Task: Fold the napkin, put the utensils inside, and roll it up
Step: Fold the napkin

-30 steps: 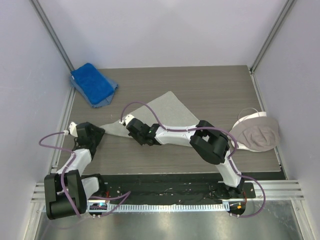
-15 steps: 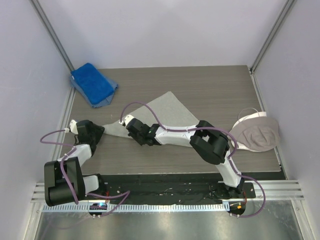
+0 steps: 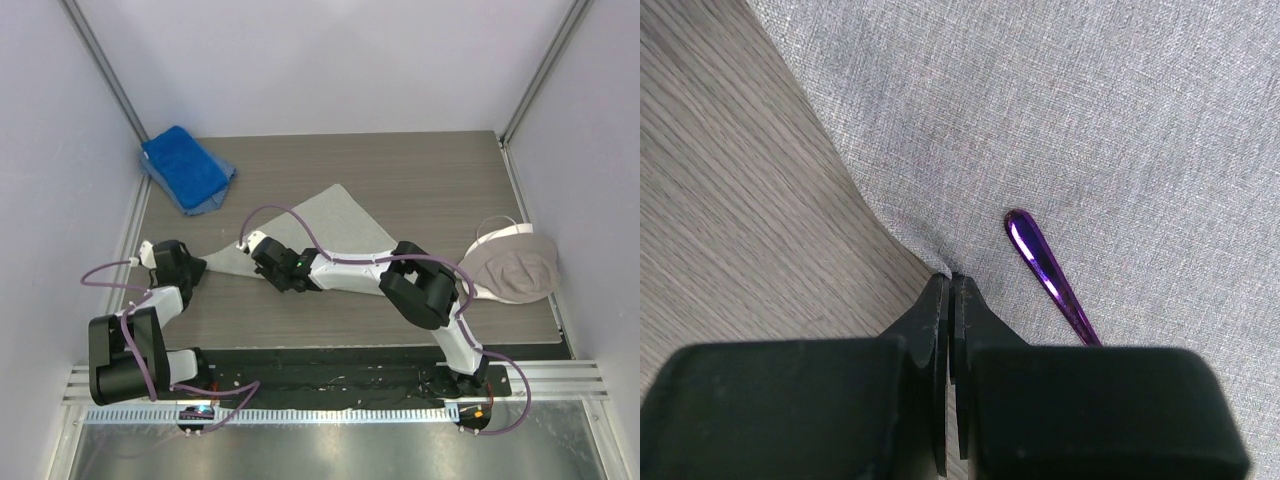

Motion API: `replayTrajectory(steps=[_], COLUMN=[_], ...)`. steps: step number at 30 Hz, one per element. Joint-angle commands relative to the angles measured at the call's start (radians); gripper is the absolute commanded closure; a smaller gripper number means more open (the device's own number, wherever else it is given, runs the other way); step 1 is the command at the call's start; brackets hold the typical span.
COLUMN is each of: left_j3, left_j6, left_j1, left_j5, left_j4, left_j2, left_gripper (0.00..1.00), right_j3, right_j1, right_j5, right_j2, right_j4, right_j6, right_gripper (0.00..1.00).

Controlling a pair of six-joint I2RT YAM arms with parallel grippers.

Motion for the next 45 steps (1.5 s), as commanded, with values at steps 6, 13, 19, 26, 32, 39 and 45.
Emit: replayTrajectory(steps=[6, 13, 19, 26, 32, 39, 45], left_j3=[0.019, 0.025, 0.028, 0.028, 0.074, 0.18, 0.303], left_j6=[0.021, 0.051, 0.128, 0.214, 0.312, 0.4, 0.528], left_j1=[0.014, 0.018, 0.021, -0.094, -0.368, -0.633, -0.851], left_j5=[-0.022, -0.053, -0.021, 0.1, 0.083, 0.016, 0.022], left_j4=[-0.001, -0.005, 0.036, 0.137, 0.173, 0.234, 0.243], left_j2=[0.014, -0.012, -0.101, -0.139, -0.075, 0.091, 0.267], left_gripper=[0.91, 1.0, 1.0, 1.0, 1.0, 1.0, 1.0], right_j3=[0.016, 0.019, -0.021, -0.13, -0.295, -0.443, -0.493], right_j1=[0.022, 0.023, 0.02, -0.108, -0.286, -0.386, -0.409], right_j5=[-0.067, -0.168, -0.185, -0.142, -0.068, -0.012, 0.022], right_j2=[0.01, -0.053, -0.188, -0.35, -0.475, -0.59, -0.654], right_j4=[-0.023, -0.028, -0.031, -0.037, -0.021, -0.009, 0.0], right_j6=[0.004, 0.001, 0.021, 0.114, 0.185, 0.239, 0.277], right_gripper=[0.95, 0.53, 0.38, 0.36, 0.36, 0.36, 0.36])
